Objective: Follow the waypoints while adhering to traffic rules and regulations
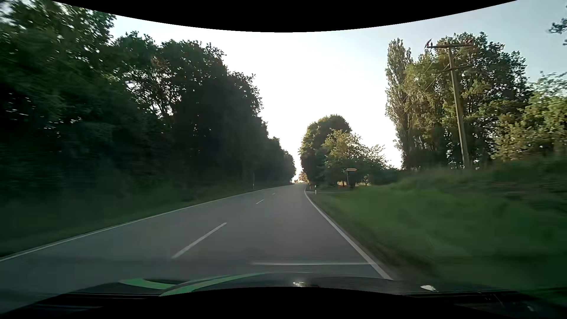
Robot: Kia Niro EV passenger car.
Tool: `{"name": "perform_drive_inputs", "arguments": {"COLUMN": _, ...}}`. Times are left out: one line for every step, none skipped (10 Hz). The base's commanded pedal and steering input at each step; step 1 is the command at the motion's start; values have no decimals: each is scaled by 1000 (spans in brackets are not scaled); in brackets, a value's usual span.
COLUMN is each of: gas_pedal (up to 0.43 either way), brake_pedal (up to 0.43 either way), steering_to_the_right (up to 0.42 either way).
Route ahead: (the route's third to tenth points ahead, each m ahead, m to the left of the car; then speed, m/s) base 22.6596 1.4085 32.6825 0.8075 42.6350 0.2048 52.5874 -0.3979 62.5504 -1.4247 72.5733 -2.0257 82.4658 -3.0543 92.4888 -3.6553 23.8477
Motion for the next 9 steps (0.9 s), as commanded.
{"name": "perform_drive_inputs", "arguments": {"gas_pedal": 319, "brake_pedal": 0, "steering_to_the_right": 11}}
{"name": "perform_drive_inputs", "arguments": {"gas_pedal": 319, "brake_pedal": 0, "steering_to_the_right": 11}}
{"name": "perform_drive_inputs", "arguments": {"gas_pedal": 319, "brake_pedal": 0, "steering_to_the_right": 11}}
{"name": "perform_drive_inputs", "arguments": {"gas_pedal": 319, "brake_pedal": 0, "steering_to_the_right": 10}}
{"name": "perform_drive_inputs", "arguments": {"gas_pedal": 319, "brake_pedal": 0, "steering_to_the_right": 10}}
{"name": "perform_drive_inputs", "arguments": {"gas_pedal": 319, "brake_pedal": 0, "steering_to_the_right": 10}}
{"name": "perform_drive_inputs", "arguments": {"gas_pedal": 319, "brake_pedal": 0, "steering_to_the_right": 8}}
{"name": "perform_drive_inputs", "arguments": {"gas_pedal": 319, "brake_pedal": 0, "steering_to_the_right": 8}}
{"name": "perform_drive_inputs", "arguments": {"gas_pedal": 319, "brake_pedal": 0, "steering_to_the_right": 8}}
